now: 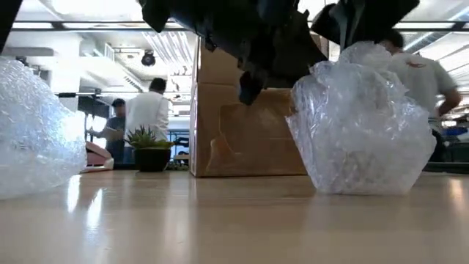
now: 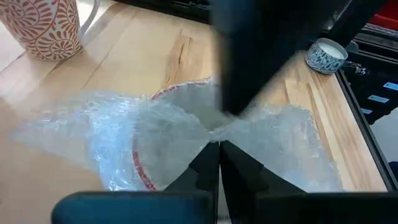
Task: Wrap mug
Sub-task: Wrap the gray mug with bubble wrap
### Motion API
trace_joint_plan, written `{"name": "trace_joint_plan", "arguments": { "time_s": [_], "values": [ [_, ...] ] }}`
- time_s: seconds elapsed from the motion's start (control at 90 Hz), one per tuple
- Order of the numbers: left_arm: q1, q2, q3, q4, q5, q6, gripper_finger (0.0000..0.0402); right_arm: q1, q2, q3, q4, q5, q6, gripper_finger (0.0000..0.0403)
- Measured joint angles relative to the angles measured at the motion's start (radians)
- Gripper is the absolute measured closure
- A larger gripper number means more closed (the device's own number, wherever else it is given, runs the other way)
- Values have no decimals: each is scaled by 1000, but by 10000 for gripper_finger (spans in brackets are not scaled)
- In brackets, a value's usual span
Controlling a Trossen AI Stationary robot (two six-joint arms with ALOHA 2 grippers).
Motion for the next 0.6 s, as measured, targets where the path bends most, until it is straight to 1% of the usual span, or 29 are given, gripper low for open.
{"name": "trace_joint_plan", "arguments": {
  "time_s": [0.1, 0.211, 0.333, 0.467, 0.6],
  "values": [
    [0, -1, 0, -1, 0, 1, 402, 11, -2, -8, 32, -20, -8, 401],
    [0, -3, -1, -2, 0, 3, 402, 12, 41, -47, 47, -17, -6, 401],
    [0, -12, -3, -2, 3, 3, 402, 1, 88, -78, 55, 15, -1, 401],
    [-2, -38, -6, -15, 35, 2, 402, -18, 133, -96, 80, 28, -6, 401],
    [-14, -88, -8, -46, 66, 1, 402, -23, 136, -109, 110, 23, -16, 401]
  ]
}}
